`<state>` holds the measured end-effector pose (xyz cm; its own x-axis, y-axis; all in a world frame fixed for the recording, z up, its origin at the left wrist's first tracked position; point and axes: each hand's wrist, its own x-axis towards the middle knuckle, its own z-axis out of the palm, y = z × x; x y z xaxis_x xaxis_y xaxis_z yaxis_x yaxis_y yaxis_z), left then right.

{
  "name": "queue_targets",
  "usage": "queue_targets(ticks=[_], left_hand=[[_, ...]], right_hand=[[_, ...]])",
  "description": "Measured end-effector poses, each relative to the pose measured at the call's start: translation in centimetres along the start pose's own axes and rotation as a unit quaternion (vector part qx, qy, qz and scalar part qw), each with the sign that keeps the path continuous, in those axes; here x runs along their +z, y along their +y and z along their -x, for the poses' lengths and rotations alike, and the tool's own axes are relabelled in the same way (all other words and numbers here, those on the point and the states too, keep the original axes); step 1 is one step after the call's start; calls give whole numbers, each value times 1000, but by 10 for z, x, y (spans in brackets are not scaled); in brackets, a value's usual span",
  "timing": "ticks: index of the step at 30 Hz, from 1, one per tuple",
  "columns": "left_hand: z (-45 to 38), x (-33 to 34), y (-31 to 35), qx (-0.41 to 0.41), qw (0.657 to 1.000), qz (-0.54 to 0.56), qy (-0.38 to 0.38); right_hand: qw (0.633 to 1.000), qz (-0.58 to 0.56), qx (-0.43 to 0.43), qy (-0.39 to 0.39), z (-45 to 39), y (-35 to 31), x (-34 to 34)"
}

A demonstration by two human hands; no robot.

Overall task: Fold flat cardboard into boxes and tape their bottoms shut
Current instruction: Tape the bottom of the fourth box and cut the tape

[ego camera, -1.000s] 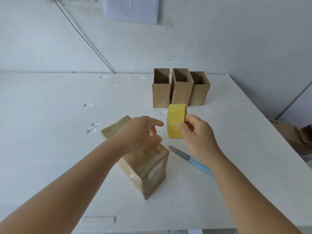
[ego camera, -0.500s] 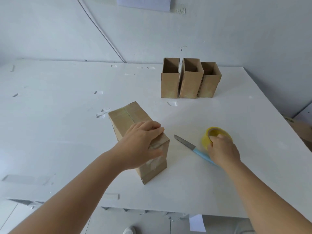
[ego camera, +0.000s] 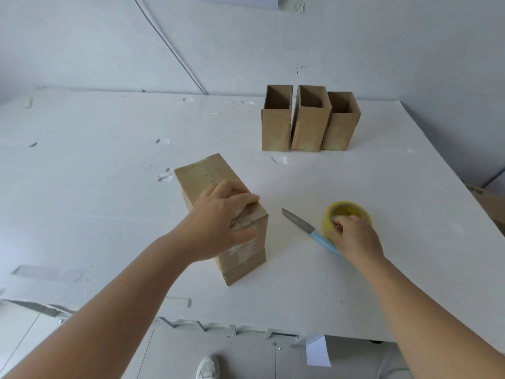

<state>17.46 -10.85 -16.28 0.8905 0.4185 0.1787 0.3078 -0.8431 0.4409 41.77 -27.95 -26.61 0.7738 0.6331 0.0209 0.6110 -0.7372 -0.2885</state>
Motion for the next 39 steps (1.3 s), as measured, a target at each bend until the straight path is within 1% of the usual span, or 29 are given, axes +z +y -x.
queue_targets(ticks=[2, 4, 5, 7, 9, 11, 12, 13, 14, 16, 17, 19, 23, 26, 30, 33, 37, 39], left_hand=[[2, 0, 0, -1, 999, -30, 24], [4, -1, 0, -3, 999, -24, 31], [5, -1, 0, 3, 999, -15, 30], [11, 1, 0, 32, 999, -29, 22], [19, 5, -3, 41, 997, -59, 11], [30, 11, -8, 12, 996, -83, 3], [35, 14, -13, -10, 995, -95, 11], [41, 17, -18, -38, 995, -93, 26], [47, 19, -22, -74, 994, -65, 48], [57, 22, -28, -124, 987, 41, 95], [61, 24, -31, -129, 982, 86, 112], [68, 25, -41, -130, 975, 130, 126], [83, 19, -62, -131, 975, 135, 116], [88, 23, -61, -88, 986, 68, 122], [80, 29, -58, -66, 987, 55, 135], [75, 29, -58, -82, 983, 80, 142], [64, 34, -47, -144, 973, 115, 139], [60, 32, -48, -139, 971, 143, 129]], right_hand=[[998, -53, 14, 15, 2, -10, -8], [986, -159, -15, 50, 9, -33, -21], [973, -220, -47, 55, 16, -50, -29], [939, -301, -162, 33, 37, -88, -42], [913, -297, -280, -10, 62, -121, -43], [912, -234, -335, -34, 78, -138, -33], [917, -200, -344, -25, 82, -140, -27], [921, -179, -347, -12, 85, -141, -22], [921, -174, -348, 0, 85, -141, -17], [913, -207, -351, 13, 86, -144, -12], [908, -231, -348, 14, 87, -146, -9], [902, -254, -348, 24, 88, -151, -6], [895, -232, -376, 60, 88, -164, -4], [906, -232, -350, 60, 86, -173, -1], [906, -238, -343, 73, 80, -167, 1], [901, -246, -347, 82, 75, -161, 0], [915, -233, -317, 88, 71, -162, -1], [918, -232, -310, 85, 68, -161, -3]])
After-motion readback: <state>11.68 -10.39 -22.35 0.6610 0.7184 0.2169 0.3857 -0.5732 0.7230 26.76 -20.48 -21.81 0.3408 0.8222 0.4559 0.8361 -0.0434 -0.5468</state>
